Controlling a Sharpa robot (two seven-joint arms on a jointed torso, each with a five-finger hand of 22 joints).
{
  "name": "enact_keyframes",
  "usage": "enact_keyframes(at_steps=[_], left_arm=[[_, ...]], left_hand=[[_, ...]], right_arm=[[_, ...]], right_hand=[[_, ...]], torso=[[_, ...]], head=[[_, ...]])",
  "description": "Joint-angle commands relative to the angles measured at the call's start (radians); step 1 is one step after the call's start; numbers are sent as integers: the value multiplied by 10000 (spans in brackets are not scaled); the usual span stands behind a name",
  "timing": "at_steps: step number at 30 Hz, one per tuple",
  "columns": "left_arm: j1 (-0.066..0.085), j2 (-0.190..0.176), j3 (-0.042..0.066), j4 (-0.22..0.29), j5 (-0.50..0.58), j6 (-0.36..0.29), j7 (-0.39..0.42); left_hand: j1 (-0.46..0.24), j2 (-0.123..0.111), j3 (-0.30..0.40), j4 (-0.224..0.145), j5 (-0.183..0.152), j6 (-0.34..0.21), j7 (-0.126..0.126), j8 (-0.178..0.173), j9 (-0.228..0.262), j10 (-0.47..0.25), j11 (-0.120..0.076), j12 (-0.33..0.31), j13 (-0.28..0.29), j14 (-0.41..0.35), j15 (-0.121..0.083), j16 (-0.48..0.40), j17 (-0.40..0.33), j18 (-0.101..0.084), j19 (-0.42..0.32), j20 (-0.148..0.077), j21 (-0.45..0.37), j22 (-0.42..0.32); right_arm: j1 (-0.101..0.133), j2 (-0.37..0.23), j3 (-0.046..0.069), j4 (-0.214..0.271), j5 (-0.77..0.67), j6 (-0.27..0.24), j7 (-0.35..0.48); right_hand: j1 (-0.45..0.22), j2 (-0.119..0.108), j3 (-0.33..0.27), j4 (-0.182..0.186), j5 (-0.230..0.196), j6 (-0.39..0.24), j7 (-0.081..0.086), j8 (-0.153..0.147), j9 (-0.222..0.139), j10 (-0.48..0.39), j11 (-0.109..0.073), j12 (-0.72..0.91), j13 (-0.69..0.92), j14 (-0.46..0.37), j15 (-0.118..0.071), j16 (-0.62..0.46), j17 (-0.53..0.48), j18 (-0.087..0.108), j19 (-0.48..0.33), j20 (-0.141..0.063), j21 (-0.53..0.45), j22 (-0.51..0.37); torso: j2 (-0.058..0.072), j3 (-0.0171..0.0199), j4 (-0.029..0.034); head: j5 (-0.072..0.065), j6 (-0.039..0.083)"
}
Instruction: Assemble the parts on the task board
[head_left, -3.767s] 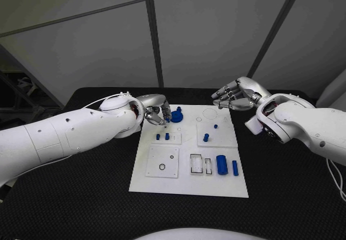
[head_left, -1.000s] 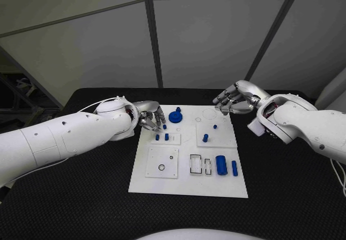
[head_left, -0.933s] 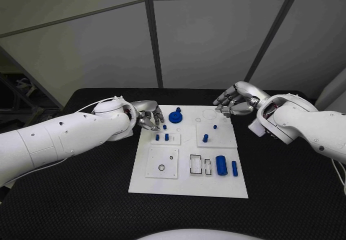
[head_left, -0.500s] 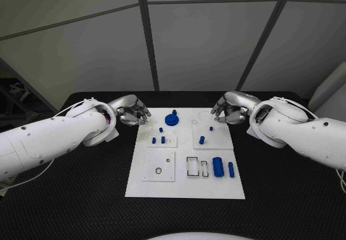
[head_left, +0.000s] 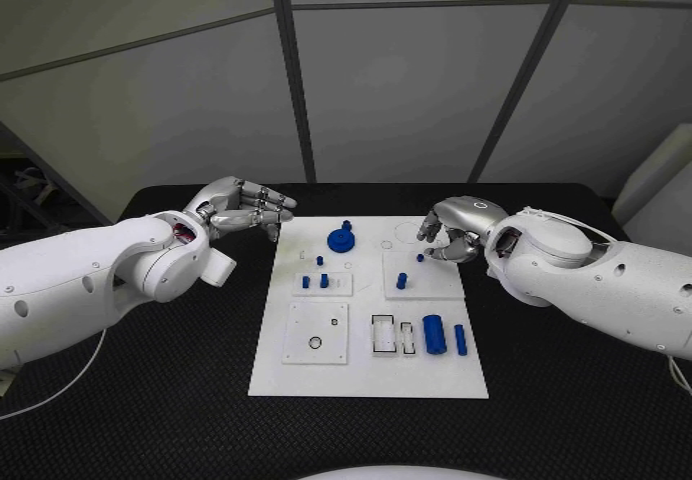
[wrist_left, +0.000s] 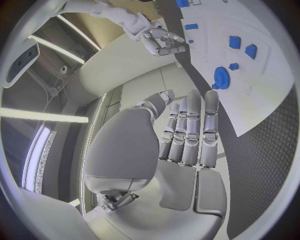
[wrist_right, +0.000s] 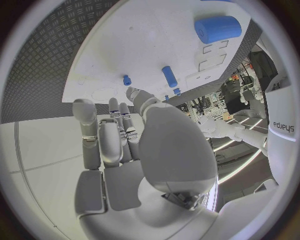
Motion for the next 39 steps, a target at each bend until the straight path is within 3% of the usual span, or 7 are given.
enact_keyframes(at_steps=[1, 28, 39], left_arm=[[0, -50, 9, 162, 1516, 379, 839], [-20, -131, 8, 425, 1965, 472, 709], [-20, -129, 8, 432, 1965, 527, 559]], left_hand=[[2, 75, -81, -18, -40, 120, -31, 92, 20, 149, -40, 121, 36, -67, -13, -75, -73, 306, -43, -10, -80, -53], [70, 179, -186, -92, -32, 170, -33, 129, 6, 173, -54, 266, 57, -139, -15, -234, -223, 299, -77, -34, -191, -134], [81, 216, -211, -105, -30, 144, -17, 119, -3, 108, -36, 274, 48, -160, -4, -280, -267, 295, -96, -31, -226, -157]], right_arm=[[-26, 76, -3, -48, -543, 234, -203], [-260, 506, -21, -401, -628, 695, -163], [-319, 566, -26, -449, -628, 706, -136]], right_hand=[[13, -57, 91, -7, -59, -33, -34, 27, 14, -68, 3, -11, -10, 614, 43, 102, 72, -152, 91, 24, 107, 111], [252, 89, 784, -231, -370, 465, -147, 196, 82, 437, -141, 250, 52, 597, -46, 715, 546, -278, 301, -28, 994, 1140], [343, 356, 1230, -425, -824, 776, -230, 288, 125, 717, -237, 330, 139, 581, -126, 861, 602, -324, 356, -93, 1343, 1538]], torso=[[-2, 3, -8], [4, 12, -5], [2, 8, -2]], head=[[18, 9], [-15, -70], [-11, -100]])
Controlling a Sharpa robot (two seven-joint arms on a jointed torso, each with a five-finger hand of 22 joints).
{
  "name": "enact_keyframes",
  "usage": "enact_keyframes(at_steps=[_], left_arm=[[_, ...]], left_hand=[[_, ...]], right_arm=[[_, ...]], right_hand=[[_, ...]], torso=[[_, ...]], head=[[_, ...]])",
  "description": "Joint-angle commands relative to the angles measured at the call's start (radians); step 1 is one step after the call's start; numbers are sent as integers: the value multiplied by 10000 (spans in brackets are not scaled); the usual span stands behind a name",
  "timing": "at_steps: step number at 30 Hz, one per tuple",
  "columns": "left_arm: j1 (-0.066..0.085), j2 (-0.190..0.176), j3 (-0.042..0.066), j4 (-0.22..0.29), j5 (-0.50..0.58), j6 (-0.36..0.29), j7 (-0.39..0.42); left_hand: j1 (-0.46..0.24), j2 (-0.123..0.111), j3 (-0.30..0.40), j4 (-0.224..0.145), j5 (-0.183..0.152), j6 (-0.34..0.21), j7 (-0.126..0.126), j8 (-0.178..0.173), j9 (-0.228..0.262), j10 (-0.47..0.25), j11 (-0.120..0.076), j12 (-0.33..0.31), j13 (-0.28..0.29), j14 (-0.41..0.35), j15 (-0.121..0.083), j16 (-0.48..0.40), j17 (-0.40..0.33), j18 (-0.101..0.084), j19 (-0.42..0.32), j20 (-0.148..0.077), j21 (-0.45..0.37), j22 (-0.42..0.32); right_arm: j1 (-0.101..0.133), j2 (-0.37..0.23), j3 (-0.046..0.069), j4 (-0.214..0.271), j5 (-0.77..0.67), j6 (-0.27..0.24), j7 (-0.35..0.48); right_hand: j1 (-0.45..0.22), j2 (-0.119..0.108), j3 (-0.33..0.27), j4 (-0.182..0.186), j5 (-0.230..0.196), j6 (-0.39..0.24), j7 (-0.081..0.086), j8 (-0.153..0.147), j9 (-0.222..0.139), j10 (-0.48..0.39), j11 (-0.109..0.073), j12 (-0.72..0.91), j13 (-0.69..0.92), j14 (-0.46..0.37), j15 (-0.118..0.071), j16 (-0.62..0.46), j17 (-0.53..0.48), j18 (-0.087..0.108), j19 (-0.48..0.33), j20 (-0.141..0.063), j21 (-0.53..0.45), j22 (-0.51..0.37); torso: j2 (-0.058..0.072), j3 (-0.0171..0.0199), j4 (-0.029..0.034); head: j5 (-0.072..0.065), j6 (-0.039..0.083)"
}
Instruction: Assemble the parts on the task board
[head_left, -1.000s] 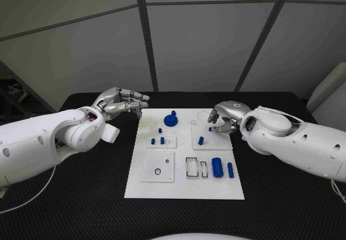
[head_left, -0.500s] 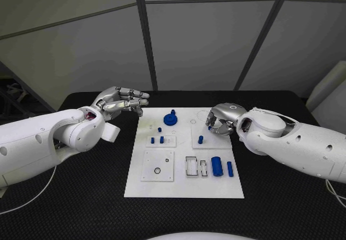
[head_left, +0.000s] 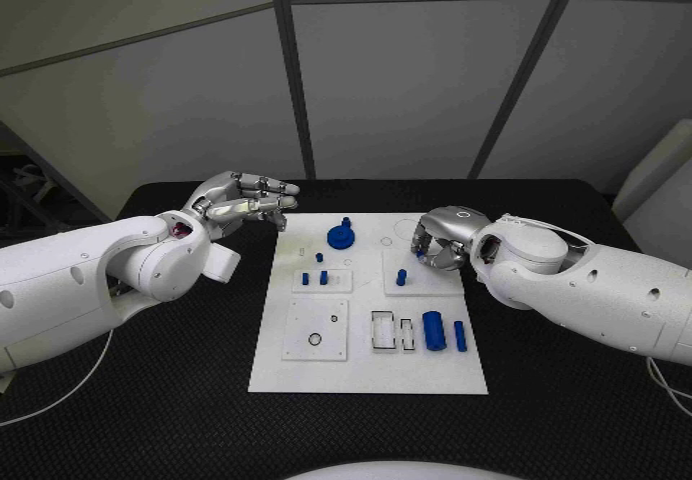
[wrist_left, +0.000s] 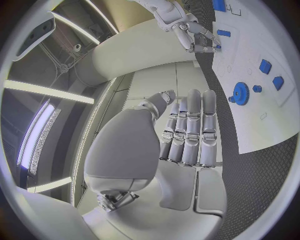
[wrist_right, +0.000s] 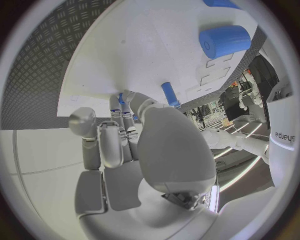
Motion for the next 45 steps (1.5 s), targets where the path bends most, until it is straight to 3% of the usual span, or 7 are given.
enact_keyframes(at_steps=[1, 9, 20, 34, 45], left_arm=[[9, -2, 10, 23, 77, 143, -25], [9, -3, 10, 24, 77, 155, -77], [9, -3, 10, -33, 77, 162, -112], [2, 46, 9, -158, 77, 164, -140], [-16, 96, 9, -187, 77, 174, -146]], left_hand=[[-16, 121, -60, -8, -30, 4, 21, 18, -11, -38, 36, 43, 1, -90, -2, -47, -15, 57, -61, 5, -40, -8], [-12, 133, -69, -13, -30, -6, 28, 15, -13, -67, 43, 43, -4, -94, 3, -60, -29, 56, -67, 7, -51, -15], [2, 156, -88, -28, -29, -28, 46, 7, -18, -133, 61, 41, -15, -103, 14, -84, -58, 54, -77, 12, -71, -27], [14, 182, -184, -66, -33, -213, 165, -64, -33, -341, 151, 72, -33, -113, 70, -126, -132, 44, -88, 43, -117, -62], [16, 187, -191, -69, -33, -223, 173, -66, -32, -356, 157, 78, -33, -114, 75, -129, -138, 43, -89, 47, -121, -64]], right_arm=[[-23, 17, -18, -15, -61, 157, 19], [-32, 26, -19, 14, -216, -16, -166], [-39, -219, -15, 443, -390, -919, -263], [-34, -688, -2, 1275, -402, -1786, -260], [-33, -805, 7, 2555, -32, -2055, -88]], right_hand=[[35, 142, 80, -44, -64, 133, -20, 72, 25, 146, -46, 69, 48, 610, -90, 51, 0, -192, 127, -27, 188, 214], [66, 217, 176, -148, -87, 266, -62, 121, 56, 256, -89, 104, 103, 598, -129, 53, -44, -268, 345, -62, 491, 624], [114, 254, 333, -292, -123, 329, -61, 124, 68, 308, -98, 97, 149, 606, -146, 121, 9, -298, 416, -91, 658, 821], [77, 233, 350, -301, -92, 337, -56, 120, 69, 312, -93, 90, 157, 613, -142, 150, 38, -312, 449, -91, 712, 893], [52, 215, 383, -320, -47, 342, -54, 113, 69, 310, -91, 76, 166, 624, -140, 196, 91, -322, 472, -89, 760, 953]], torso=[[-3, -2, -1], [-10, 2, -5], [-16, 11, -17], [-3, 3, -6], [1, 6, -7]], head=[[-6, -11], [-9, -6], [-25, 5], [-71, 53], [37, 34]])
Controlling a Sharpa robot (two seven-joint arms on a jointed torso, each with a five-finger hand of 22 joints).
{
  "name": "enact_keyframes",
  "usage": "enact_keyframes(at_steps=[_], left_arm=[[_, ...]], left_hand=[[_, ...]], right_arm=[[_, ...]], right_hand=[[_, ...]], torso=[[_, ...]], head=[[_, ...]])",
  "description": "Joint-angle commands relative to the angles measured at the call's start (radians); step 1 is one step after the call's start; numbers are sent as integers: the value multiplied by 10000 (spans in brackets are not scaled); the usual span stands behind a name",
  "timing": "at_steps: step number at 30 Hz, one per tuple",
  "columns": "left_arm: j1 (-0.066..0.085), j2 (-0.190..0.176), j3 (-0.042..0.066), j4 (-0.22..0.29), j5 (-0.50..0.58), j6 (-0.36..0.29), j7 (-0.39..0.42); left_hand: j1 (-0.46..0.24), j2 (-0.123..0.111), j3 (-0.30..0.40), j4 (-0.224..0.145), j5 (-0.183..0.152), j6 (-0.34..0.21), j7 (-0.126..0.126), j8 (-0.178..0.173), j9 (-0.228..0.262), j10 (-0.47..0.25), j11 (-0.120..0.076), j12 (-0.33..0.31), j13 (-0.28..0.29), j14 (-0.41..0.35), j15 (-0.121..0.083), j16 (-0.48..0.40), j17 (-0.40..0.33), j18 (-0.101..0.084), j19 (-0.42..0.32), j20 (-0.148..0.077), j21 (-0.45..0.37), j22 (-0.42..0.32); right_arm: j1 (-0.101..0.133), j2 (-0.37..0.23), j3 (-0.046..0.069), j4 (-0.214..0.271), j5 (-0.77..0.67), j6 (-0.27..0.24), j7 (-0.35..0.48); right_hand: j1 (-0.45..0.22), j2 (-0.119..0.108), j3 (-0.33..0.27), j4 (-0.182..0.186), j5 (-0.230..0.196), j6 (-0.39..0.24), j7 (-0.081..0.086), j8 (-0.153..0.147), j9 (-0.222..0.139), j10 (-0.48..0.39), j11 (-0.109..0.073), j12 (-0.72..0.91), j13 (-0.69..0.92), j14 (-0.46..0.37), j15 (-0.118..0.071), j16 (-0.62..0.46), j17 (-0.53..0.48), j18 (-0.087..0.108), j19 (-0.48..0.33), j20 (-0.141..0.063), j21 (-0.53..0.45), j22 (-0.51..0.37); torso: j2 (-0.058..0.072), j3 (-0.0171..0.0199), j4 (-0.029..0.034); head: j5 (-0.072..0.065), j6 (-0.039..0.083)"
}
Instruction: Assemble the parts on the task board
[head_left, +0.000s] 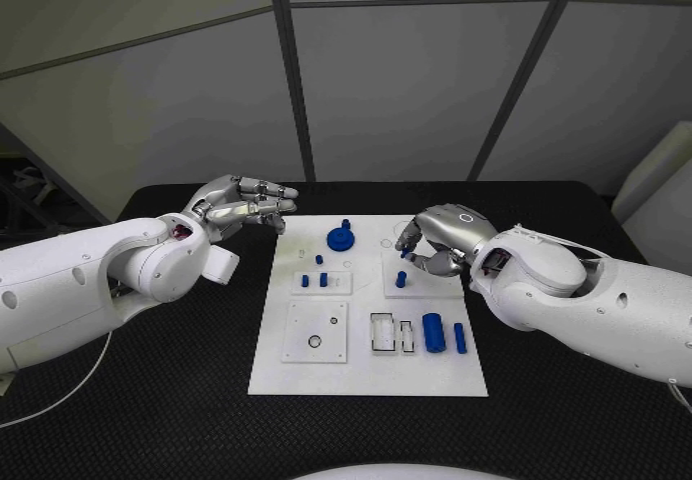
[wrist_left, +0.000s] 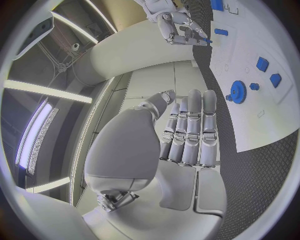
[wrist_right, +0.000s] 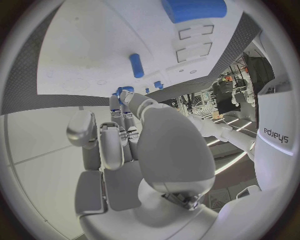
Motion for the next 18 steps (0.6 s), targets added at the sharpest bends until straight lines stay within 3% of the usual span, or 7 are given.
enact_keyframes(at_steps=[1, 10, 12, 14, 18], left_arm=[[-1, 41, 9, -3, 45, 118, 21], [-13, 133, 8, 22, 46, 126, 13], [-14, 147, 8, 35, 46, 113, 14], [-14, 165, 8, 43, 46, 103, 17], [-14, 200, 8, 43, 46, 89, 9]], left_hand=[[18, 112, -52, 11, -33, -59, 10, -65, -11, -67, -22, 40, -15, -43, 3, -49, -15, 48, -53, 9, -43, -17], [18, 120, -63, 10, -33, -73, 22, -66, -10, -89, -12, 49, -15, -45, 11, -52, -23, 46, -55, 15, -49, -21], [18, 120, -65, 10, -33, -75, 23, -67, -10, -92, -10, 50, -15, -46, 12, -53, -24, 46, -55, 15, -50, -21], [18, 120, -65, 10, -33, -75, 23, -67, -10, -92, -10, 50, -15, -46, 12, -53, -24, 46, -55, 15, -50, -21], [17, 121, -68, 9, -34, -77, 26, -67, -9, -95, -8, 53, -15, -46, 13, -53, -25, 46, -56, 16, -51, -22]], right_arm=[[14, 145, 7, 318, 244, -368, 178], [-32, 868, -4, 513, 562, -225, 430], [-209, 1007, -5, 525, 602, -162, 466], [-377, 1126, -5, 526, 621, -118, 506], [-715, 1401, -4, 448, 646, -15, 594]], right_hand=[[-57, 25, 65, 2, 57, 56, 9, 53, 8, 52, 24, 25, 6, 592, -38, 32, 15, -167, 83, 17, 63, 16], [-82, 24, 84, 0, 82, 49, 17, 43, 6, 42, 31, 12, 10, 590, -33, 31, 1, -167, 79, 19, 75, 27], [-85, 30, 89, 1, 87, 49, 17, 42, 6, 42, 32, 10, 11, 591, -33, 35, 7, -168, 80, 20, 78, 31], [-85, 30, 90, 1, 88, 49, 17, 42, 6, 41, 32, 9, 11, 591, -32, 36, 6, -168, 80, 20, 79, 31], [-88, 36, 98, -2, 96, 49, 17, 40, 6, 40, 32, 6, 12, 592, -32, 38, 6, -168, 80, 21, 83, 35]], torso=[[8, 1, 5], [7, -29, 36], [-4, -29, 3], [-2, -39, 9], [7, -14, 5]], head=[[50, -20], [244, -113], [344, -149], [384, -170], [479, -220]])
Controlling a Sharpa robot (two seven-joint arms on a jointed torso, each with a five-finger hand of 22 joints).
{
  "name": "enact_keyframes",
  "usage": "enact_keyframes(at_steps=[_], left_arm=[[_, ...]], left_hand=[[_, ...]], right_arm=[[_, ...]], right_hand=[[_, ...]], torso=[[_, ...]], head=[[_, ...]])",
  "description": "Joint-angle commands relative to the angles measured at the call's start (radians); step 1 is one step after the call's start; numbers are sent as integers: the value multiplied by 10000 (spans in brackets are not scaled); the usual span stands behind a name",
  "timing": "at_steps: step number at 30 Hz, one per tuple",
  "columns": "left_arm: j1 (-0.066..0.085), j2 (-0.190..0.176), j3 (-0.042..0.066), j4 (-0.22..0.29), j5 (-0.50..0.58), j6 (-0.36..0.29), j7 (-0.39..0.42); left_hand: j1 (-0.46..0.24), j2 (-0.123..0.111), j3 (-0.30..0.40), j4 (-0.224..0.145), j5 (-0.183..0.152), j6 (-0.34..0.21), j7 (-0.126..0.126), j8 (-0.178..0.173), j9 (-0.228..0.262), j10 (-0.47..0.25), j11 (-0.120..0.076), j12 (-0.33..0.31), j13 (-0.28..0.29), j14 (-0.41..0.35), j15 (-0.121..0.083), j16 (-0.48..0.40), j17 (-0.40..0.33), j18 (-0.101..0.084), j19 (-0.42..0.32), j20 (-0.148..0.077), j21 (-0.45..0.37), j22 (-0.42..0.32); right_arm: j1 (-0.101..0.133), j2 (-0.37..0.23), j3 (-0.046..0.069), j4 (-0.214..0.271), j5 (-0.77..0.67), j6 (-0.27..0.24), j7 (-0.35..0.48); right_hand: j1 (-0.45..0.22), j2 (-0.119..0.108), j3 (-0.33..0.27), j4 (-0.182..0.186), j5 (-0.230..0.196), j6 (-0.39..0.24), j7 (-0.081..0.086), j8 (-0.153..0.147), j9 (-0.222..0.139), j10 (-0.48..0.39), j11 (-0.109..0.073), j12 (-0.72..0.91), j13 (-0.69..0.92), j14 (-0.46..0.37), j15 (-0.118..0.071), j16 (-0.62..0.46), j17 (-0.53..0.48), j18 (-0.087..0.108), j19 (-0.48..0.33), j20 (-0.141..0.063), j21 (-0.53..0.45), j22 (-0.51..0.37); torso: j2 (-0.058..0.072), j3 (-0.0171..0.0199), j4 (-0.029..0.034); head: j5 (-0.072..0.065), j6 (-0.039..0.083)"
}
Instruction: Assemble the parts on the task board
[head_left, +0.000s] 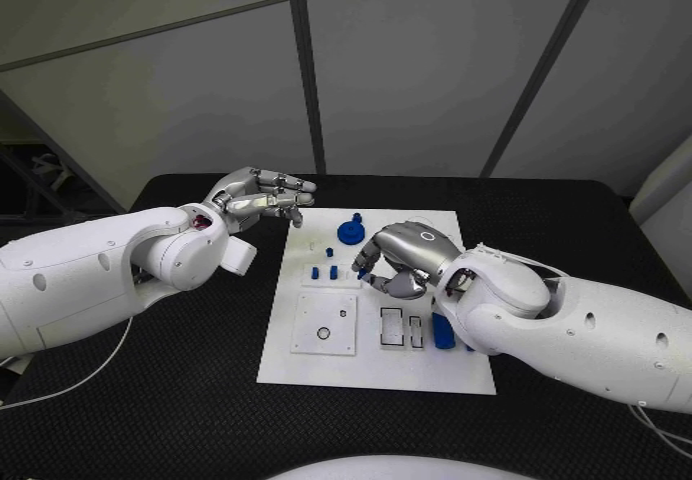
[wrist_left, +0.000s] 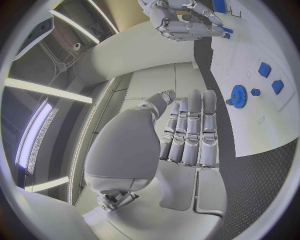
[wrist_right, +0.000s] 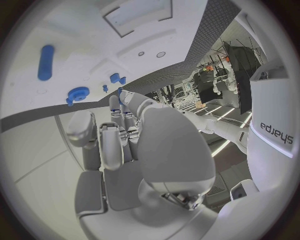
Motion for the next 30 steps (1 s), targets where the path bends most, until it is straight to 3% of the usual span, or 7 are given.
enact_keyframes(at_steps=[1, 9, 13, 18, 30], left_arm=[[11, 27, 10, 25, 42, 76, 19], [11, 88, 10, 38, 42, 76, 11], [12, 124, 10, 30, 42, 82, 2], [13, 146, 10, 25, 43, 91, -7], [13, 155, 10, 32, 43, 107, -9]], left_hand=[[15, 121, -75, 9, -34, -83, 31, -67, -10, -103, -5, 58, -16, -45, 15, -54, -17, 46, -57, 19, -53, -13], [15, 121, -75, 9, -34, -83, 31, -67, -10, -103, -5, 58, -16, -45, 15, -54, -17, 46, -57, 19, -53, -13], [15, 121, -75, 9, -34, -83, 31, -67, -10, -103, -5, 58, -16, -45, 15, -54, -17, 46, -57, 19, -53, -13], [14, 124, -84, 9, -35, -88, 36, -65, -9, -110, -1, 66, -14, -45, 19, -55, -21, 45, -57, 22, -57, -16], [6, 131, -94, 14, -36, -92, 40, -63, -7, -117, 3, 76, -13, -44, 24, -55, -25, 44, -57, 27, -61, -19]], right_arm=[[-153, 169, 9, -53, 155, 103, 268], [-424, 555, -1, -324, 170, 244, 366], [-456, 665, -173, -444, 171, 326, 393], [-471, 767, -272, -566, 172, 536, 413], [-496, 843, -319, -675, 133, 830, 364]], right_hand=[[-87, 38, 44, -5, 54, 64, 30, 45, 14, 41, 31, 26, 9, 592, -32, 38, 2, -169, 80, 20, 43, 7], [-89, 45, 59, -15, 67, 54, 33, 36, 11, 31, 35, 15, 11, 590, -30, 38, -4, -165, 65, 22, 39, -3], [-89, 45, 59, -15, 67, 54, 33, 36, 11, 31, 35, 15, 11, 590, -30, 38, -4, -165, 65, 22, 39, -3], [-90, 47, 64, -20, 73, 51, 35, 33, 11, 27, 36, 12, 12, 591, -29, 44, 1, -164, 60, 22, 39, -6], [-91, 51, 73, -28, 81, 45, 38, 28, 9, 22, 39, 6, 14, 591, -27, 47, 2, -163, 54, 24, 40, -7]], torso=[[3, 11, -16], [-6, 9, -9], [-4, 12, -7], [9, 15, -16], [5, 14, -15]], head=[[90, -60], [199, -147], [256, -175], [307, -214], [342, -273]])
